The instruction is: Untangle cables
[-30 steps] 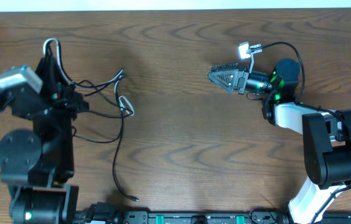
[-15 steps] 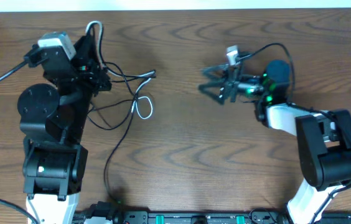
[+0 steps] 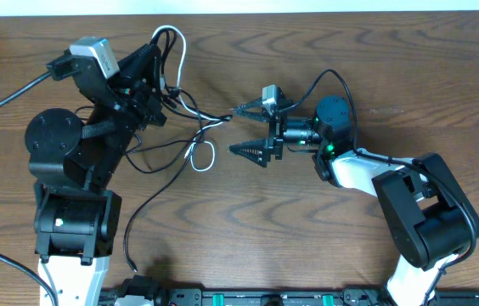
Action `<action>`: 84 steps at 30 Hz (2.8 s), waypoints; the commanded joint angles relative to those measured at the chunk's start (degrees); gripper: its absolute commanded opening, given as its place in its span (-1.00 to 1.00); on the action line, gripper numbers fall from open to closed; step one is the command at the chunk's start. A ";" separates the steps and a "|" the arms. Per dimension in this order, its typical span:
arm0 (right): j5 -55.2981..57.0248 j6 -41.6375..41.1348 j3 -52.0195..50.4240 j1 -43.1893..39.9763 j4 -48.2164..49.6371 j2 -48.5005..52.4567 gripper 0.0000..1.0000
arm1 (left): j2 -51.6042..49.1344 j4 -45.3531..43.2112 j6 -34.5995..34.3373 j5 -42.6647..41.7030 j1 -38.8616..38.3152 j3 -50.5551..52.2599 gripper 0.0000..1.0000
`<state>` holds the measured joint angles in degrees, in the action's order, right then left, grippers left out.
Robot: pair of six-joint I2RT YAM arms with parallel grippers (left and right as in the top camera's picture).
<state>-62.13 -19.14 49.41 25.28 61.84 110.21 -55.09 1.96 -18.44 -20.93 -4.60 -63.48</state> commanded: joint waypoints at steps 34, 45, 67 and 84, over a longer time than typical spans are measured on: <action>0.74 -5.01 0.20 -6.60 -1.62 -0.11 -0.03 | -12.79 35.32 3.80 10.54 0.15 -0.76 -0.85; 0.72 -4.98 0.20 -7.30 -3.15 -0.11 -0.01 | -15.85 36.79 3.78 10.38 0.13 -0.74 -0.85; 7.78 2.03 0.20 -7.30 -17.94 -0.11 0.33 | -16.02 52.92 29.03 -5.40 -16.55 -0.33 -0.85; 8.24 2.05 0.20 -7.30 -19.50 -0.11 0.44 | -16.02 51.28 26.56 -5.46 -22.01 9.84 -0.85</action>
<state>-54.37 -18.13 49.43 18.50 42.94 110.21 -71.13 53.91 9.17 -25.58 -26.39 -55.33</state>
